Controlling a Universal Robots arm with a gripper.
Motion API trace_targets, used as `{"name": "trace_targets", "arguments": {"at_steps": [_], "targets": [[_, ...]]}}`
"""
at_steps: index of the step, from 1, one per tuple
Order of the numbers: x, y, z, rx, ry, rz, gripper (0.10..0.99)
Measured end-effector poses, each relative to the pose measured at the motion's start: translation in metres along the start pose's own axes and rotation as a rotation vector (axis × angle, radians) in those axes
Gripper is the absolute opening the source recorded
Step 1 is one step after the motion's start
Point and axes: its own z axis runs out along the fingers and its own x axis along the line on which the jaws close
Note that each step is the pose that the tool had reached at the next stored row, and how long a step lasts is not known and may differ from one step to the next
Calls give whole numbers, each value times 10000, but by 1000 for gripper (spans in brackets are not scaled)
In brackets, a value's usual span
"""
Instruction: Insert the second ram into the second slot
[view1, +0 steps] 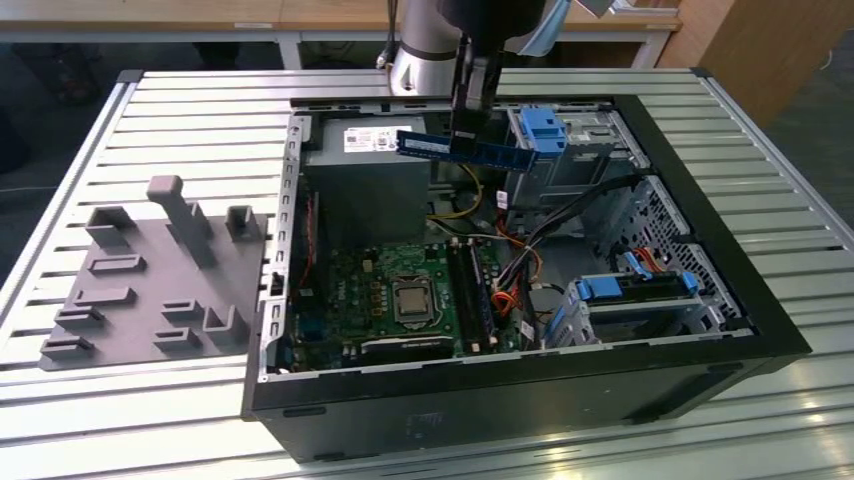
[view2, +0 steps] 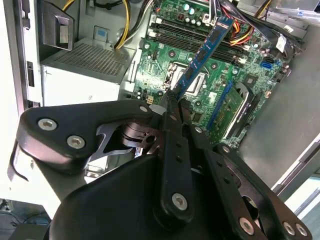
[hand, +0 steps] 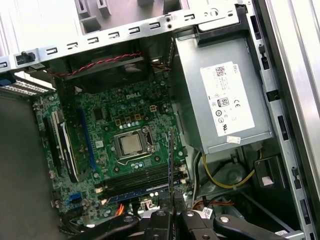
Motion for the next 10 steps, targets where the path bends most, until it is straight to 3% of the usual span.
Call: {"name": "trace_targets", "arguments": {"at_steps": [10], "targets": [[0, 0, 0, 5, -11, 301, 133]]}}
